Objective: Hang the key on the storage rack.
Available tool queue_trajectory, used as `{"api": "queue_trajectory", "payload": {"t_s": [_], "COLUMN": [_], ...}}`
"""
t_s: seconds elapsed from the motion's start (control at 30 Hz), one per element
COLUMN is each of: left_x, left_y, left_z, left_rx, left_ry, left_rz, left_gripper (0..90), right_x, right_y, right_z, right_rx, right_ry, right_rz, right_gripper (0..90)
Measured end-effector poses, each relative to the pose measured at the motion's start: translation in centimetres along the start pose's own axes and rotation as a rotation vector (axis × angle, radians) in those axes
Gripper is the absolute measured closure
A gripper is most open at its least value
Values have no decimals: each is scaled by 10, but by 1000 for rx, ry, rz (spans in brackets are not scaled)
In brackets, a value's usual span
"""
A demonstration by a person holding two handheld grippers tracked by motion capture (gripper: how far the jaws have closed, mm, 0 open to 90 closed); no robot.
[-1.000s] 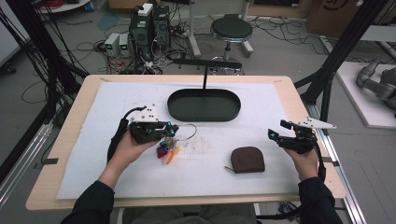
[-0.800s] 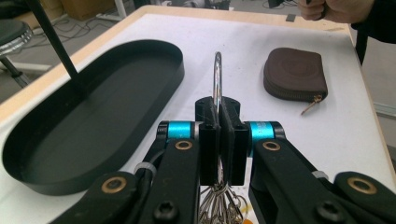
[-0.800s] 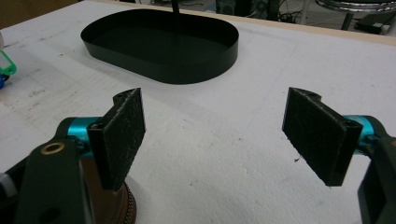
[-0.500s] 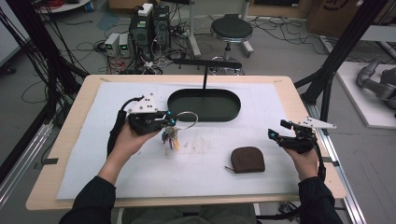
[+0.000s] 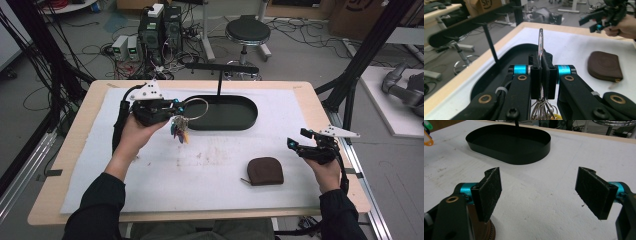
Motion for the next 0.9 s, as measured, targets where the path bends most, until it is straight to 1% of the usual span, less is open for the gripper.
{"api": "queue_trajectory", "payload": {"t_s": [0.03,0.3,0.4,0.53,0.7,0.8,0.9], "left_x": [0,8,12,17,24,27,28], "left_y": [-3,-29,-37,-48,-63,-71,-80], "left_z": [-1,-16,-19,-20,-17,-14,-12], "left_rx": [-6,-6,-12,-24,-36,-51,-68], "left_ry": [-4,-17,-14,-18,-27,-39,-36], "left_rz": [-2,-56,-75,-97,-137,-158,-178], "left_gripper": [863,863,863,863,863,863,863], "right_x": [0,0,0,0,0,0,0], "right_y": [0,-1,0,-1,0,0,0], "right_z": [0,0,0,0,0,-1,0], "right_rx": [1,0,-2,1,-2,-2,-1], "right_ry": [-2,-1,2,0,4,6,5], "right_rz": [-1,1,2,1,2,1,2], "right_gripper": [219,219,219,219,219,219,219]}}
Point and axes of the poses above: each handheld gripper's, and its own axes: x roughly forward along the jaws, z roughly out of its underside, y roughly to its right, the point moved 8 cm from there along x, roughly forward along the jaws, and after that the axes turned 6 degrees about z, right-handed, at the moved point
